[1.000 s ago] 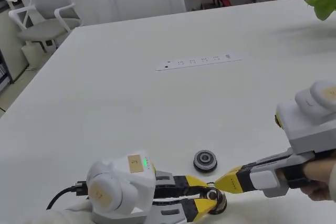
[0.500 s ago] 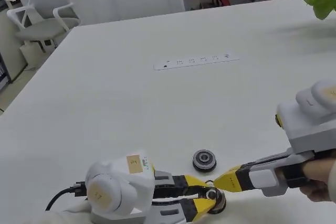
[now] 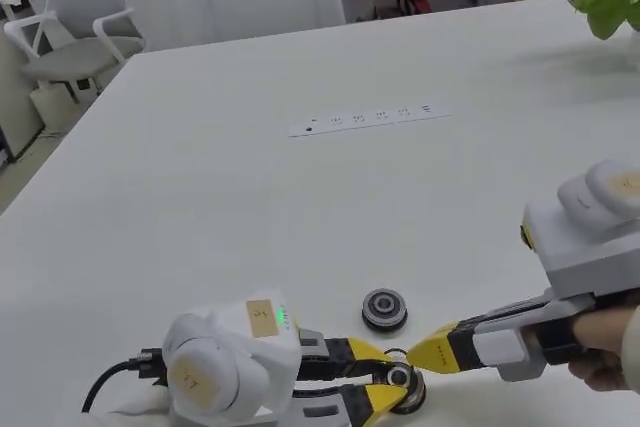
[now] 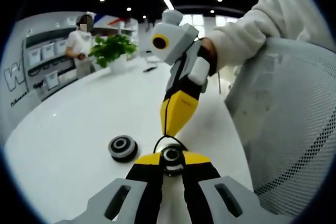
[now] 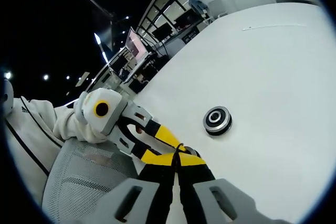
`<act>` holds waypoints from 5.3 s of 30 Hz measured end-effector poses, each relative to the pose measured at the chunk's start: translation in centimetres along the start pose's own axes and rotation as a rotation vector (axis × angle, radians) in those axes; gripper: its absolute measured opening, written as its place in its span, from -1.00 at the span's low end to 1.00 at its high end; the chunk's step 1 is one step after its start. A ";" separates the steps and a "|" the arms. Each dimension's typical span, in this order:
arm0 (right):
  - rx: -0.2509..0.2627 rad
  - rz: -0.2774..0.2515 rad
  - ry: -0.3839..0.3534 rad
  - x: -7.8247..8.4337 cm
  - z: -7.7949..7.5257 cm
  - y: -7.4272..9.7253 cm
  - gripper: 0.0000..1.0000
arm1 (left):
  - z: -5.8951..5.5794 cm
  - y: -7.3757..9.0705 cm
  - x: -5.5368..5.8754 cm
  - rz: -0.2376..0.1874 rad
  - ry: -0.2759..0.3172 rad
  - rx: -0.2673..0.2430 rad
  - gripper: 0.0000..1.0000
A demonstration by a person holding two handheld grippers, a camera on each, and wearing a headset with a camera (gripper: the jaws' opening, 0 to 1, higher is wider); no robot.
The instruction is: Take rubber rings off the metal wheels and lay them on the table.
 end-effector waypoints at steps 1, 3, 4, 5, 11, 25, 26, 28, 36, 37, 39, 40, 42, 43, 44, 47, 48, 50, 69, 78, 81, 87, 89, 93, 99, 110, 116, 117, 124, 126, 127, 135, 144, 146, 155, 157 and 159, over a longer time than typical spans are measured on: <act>0.002 0.000 -0.001 0.0 0.0 0.0 -1.00 | 0.0 0.1 -0.1 0.005 0.001 -0.001 -0.72; 0.004 0.000 -0.002 0.0 -0.1 0.0 -1.00 | 0.0 0.3 -0.2 0.011 0.000 0.000 -0.70; 0.003 0.001 -0.002 0.0 -0.1 0.0 -1.00 | -0.1 0.5 -0.4 0.006 -0.002 0.003 -0.68; 0.001 0.003 -0.003 0.1 -0.1 0.0 -1.00 | -0.1 0.6 -0.5 0.002 0.001 0.003 -0.66; 0.000 -0.002 -0.003 -0.1 -0.1 0.2 -1.00 | -0.1 1.3 -1.2 -0.005 0.020 0.006 -0.59; 0.016 -0.040 0.005 -0.8 0.0 1.0 -1.00 | -0.3 2.1 -2.8 -0.036 0.031 0.001 -0.13; 0.015 -0.044 0.004 -0.8 0.0 1.1 -1.00 | -0.3 2.2 -3.0 -0.040 0.026 0.001 -0.13; 0.017 -0.049 0.001 -0.9 0.0 1.2 -1.00 | -0.2 2.4 -3.1 -0.040 0.015 -0.004 -0.12; 0.018 -0.078 -0.001 -1.3 0.1 1.7 -1.00 | 0.8 3.5 -3.3 -0.049 0.023 -0.051 0.03; 0.018 -0.084 -0.002 -1.4 0.2 1.8 -1.00 | 1.0 3.8 -3.4 -0.054 0.024 -0.061 0.03; 0.019 -0.091 -0.001 -1.5 0.2 1.9 -1.00 | 1.3 4.0 -3.5 -0.060 0.031 -0.070 0.06; 0.020 -0.096 0.000 -1.6 0.2 2.0 -1.00 | 1.4 4.2 -3.6 -0.062 0.034 -0.077 0.07; 0.022 -0.113 0.000 -1.9 0.2 2.3 -1.00 | 1.5 4.5 -3.7 -0.065 0.031 -0.087 0.08; 0.022 -0.119 -0.001 -2.0 0.2 2.4 -1.00 | 1.6 4.7 -3.7 -0.064 0.029 -0.091 0.08; 0.022 -0.128 -0.001 -2.1 0.3 2.5 -1.00 | 1.7 4.9 -3.7 -0.064 0.027 -0.096 0.09; 0.021 -0.142 -0.002 -2.3 0.3 2.6 -1.00 | 2.0 5.4 -3.6 -0.075 0.044 -0.104 0.15; 0.021 -0.144 -0.001 -2.4 0.3 2.6 -1.00 | 2.0 5.6 -3.6 -0.080 0.050 -0.105 0.16; 0.024 -0.148 0.004 -2.5 0.4 2.7 -1.00 | 2.1 6.0 -3.5 -0.088 0.060 -0.110 0.20; 0.004 -0.195 0.022 -3.5 1.3 3.0 -1.00 | 2.0 8.3 -2.5 -0.124 0.049 -0.169 0.61; -0.017 -0.205 0.033 -4.0 2.2 2.7 -1.00 | 1.8 9.1 -1.2 -0.111 0.089 -0.177 0.76; -0.021 -0.199 0.042 -4.0 2.5 2.5 -1.00 | 1.9 9.3 -1.0 -0.113 0.100 -0.185 0.79; -0.027 -0.191 0.058 -4.0 3.1 2.1 -1.00 | 2.0 9.8 -0.3 -0.123 0.137 -0.203 0.91; -0.028 -0.189 0.061 -4.0 3.2 2.0 -1.00 | 1.9 9.9 -0.1 -0.121 0.144 -0.204 0.95; -0.029 -0.181 0.072 -4.0 3.5 1.7 -1.00 | 1.6 10.0 0.7 -0.114 0.161 -0.204 1.00; -0.025 -0.167 0.085 -3.9 3.8 1.2 -1.00 | 1.0 9.9 1.6 -0.090 0.166 -0.186 1.00; -0.017 -0.113 0.108 -3.1 4.3 -0.3 -1.00 | 0.4 9.7 2.5 -0.072 0.184 -0.162 1.00; 0.014 -0.081 0.137 -2.6 4.1 -1.1 -1.00 | 0.4 9.6 2.7 -0.070 0.190 -0.158 1.00; 0.015 -0.078 0.138 -2.6 4.1 -1.2 -1.00 | 0.4 9.6 2.7 -0.067 0.188 -0.158 1.00; 0.068 -0.057 0.159 -2.1 3.7 -2.1 -1.00 | 0.1 9.5 2.7 -0.061 0.183 -0.143 1.00; 0.083 -0.047 0.170 -2.0 3.5 -2.3 -1.00 | 0.2 9.5 2.7 -0.060 0.187 -0.143 1.00; 0.086 -0.047 0.172 -2.0 3.4 -2.4 -1.00 | 0.2 9.5 2.7 -0.060 0.188 -0.143 1.00; 0.105 -0.062 0.192 -2.0 2.9 -2.7 -1.00 | 0.1 9.3 2.8 -0.052 0.192 -0.133 1.00; 0.119 -0.033 0.249 -1.5 3.0 -3.6 -1.00 | 0.0 9.2 2.8 -0.049 0.198 -0.122 1.00; 0.120 -0.028 0.259 -1.4 3.0 -3.8 -1.00 | 0.0 9.2 2.9 -0.046 0.200 -0.121 1.00; 0.120 -0.005 0.287 -1.1 3.1 -4.2 -1.00 | 0.0 9.1 3.0 -0.043 0.206 -0.117 1.00; 0.119 -0.003 0.289 -1.0 3.1 -4.2 -1.00 | -0.1 9.1 3.0 -0.042 0.207 -0.115 0.98; 0.120 0.001 0.294 -1.0 3.2 -4.3 -1.00 | -0.1 9.0 3.1 -0.038 0.206 -0.115 0.98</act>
Point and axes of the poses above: the centre of the closed fingertips' face, and the gripper's own axes: y roughly backward along the fingers, z roughly to its left, x roughly out of its underside, the point moved 6 cm from there along y, roughly backward along the fingers, and after that the axes turned 8 degrees about z, right-handed, at the moved point
